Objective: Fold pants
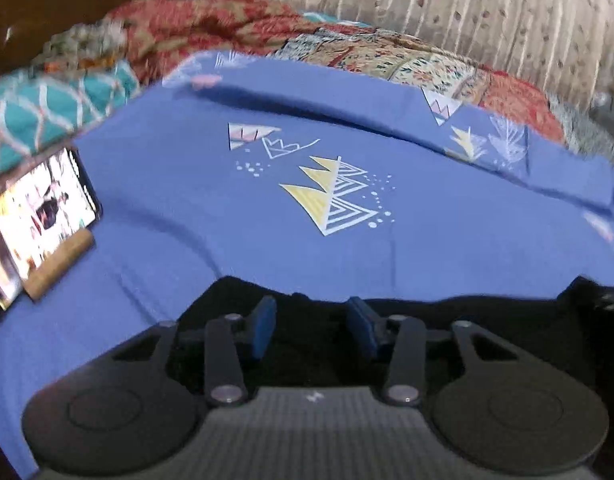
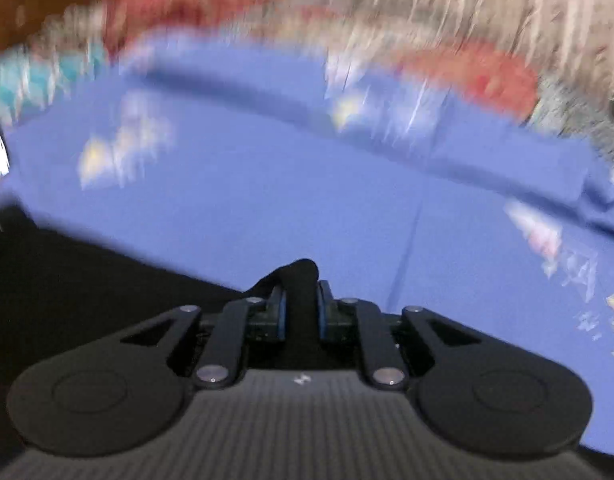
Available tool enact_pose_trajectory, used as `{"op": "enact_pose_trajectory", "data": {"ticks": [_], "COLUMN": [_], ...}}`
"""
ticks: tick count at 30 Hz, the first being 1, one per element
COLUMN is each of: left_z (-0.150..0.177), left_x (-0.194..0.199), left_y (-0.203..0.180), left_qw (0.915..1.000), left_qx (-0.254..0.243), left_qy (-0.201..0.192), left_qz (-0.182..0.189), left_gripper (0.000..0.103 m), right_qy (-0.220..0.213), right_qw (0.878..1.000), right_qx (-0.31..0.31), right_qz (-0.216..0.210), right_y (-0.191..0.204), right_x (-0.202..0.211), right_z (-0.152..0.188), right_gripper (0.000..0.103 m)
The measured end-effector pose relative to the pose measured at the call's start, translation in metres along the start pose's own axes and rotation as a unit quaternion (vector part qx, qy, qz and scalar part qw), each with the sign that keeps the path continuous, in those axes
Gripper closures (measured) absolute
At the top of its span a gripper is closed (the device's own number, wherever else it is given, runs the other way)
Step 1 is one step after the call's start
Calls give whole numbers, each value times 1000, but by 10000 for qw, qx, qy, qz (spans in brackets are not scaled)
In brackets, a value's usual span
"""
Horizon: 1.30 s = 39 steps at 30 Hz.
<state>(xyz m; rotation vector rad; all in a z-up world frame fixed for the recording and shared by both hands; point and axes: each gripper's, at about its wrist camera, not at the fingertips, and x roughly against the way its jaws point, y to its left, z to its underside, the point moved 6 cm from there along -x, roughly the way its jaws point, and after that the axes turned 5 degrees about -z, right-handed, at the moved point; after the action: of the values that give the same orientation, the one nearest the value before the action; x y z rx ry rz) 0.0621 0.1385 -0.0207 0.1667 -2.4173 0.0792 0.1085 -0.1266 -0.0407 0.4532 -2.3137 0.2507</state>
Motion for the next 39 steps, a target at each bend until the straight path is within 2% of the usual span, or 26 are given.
{"op": "enact_pose_trajectory", "data": {"ticks": [1,2,4,7,8,10,12,14,16,18,19,20,23,25,30,34,37,39], "left_z": [3,0,0,-3,-3,-2,-1,-2,-4,-6,-6,-7,-9,-11,-12,-3,10,21], "left_x": [2,1,2,-1,-2,-4,-4,-4,-4,-5,-4,-3,8,23,66,77,69,59], "left_y": [-3,-3,-4,-4,-6,-10,-13,-12,-10,-9,-9,-9,-10,-14,-44,-74,-92,-98], "left_qw": [9999,9997,9995,9995,9994,9989,9984,9985,9987,9988,9988,9987,9989,9993,9977,9942,9918,9906], "left_qx": [-125,-199,-254,-259,-296,-391,-467,-468,-448,-462,-478,-479,-398,-323,-448,-621,-713,-661], "left_qy": [-54,-79,-103,-117,-129,-156,-168,-140,-82,-25,1,22,77,-30,-390,-250,23,301], "left_qz": [-89,-140,-169,-143,-157,-212,-278,-261,-208,-164,-143,-146,-218,-178,317,845,1065,1157], "left_gripper": [63,63,62,58,56,54,53,53,53,52,52,51,49,46,41,40,40,40], "right_qy": [-105,-240,-291,-608,-638,-635,-537,-232,171,-30,-84,-178,-358,-489,-902,-1090,-1214,-1212], "right_qw": [9999,9996,9978,9914,9908,9906,9880,9838,9831,9752,9693,9656,9635,9602,9543,9334,9112,9012], "right_qx": [-54,-161,-590,-1146,-1170,-1140,-1231,-1438,-1617,-1992,-2281,-2488,-2652,-2751,-2841,-3390,-3910,-4126], "right_qz": [17,70,115,-180,-223,-413,-765,-1047,-845,-964,-909,-733,-46,12,194,436,456,547], "right_y": [-2,-7,-23,-41,-41,-33,-22,-19,-29,-48,-59,-71,-103,-118,-141,-164,-181,-188], "right_x": [-3,-1,10,42,51,61,57,44,24,23,25,31,54,74,129,163,187,199], "right_z": [2,0,-2,-2,-2,-1,-3,4,17,19,18,18,22,30,62,104,135,153], "right_gripper": [69,51,46,47,52,56,57,57,61,67,68,65,61,61,58,57,57,57]}}
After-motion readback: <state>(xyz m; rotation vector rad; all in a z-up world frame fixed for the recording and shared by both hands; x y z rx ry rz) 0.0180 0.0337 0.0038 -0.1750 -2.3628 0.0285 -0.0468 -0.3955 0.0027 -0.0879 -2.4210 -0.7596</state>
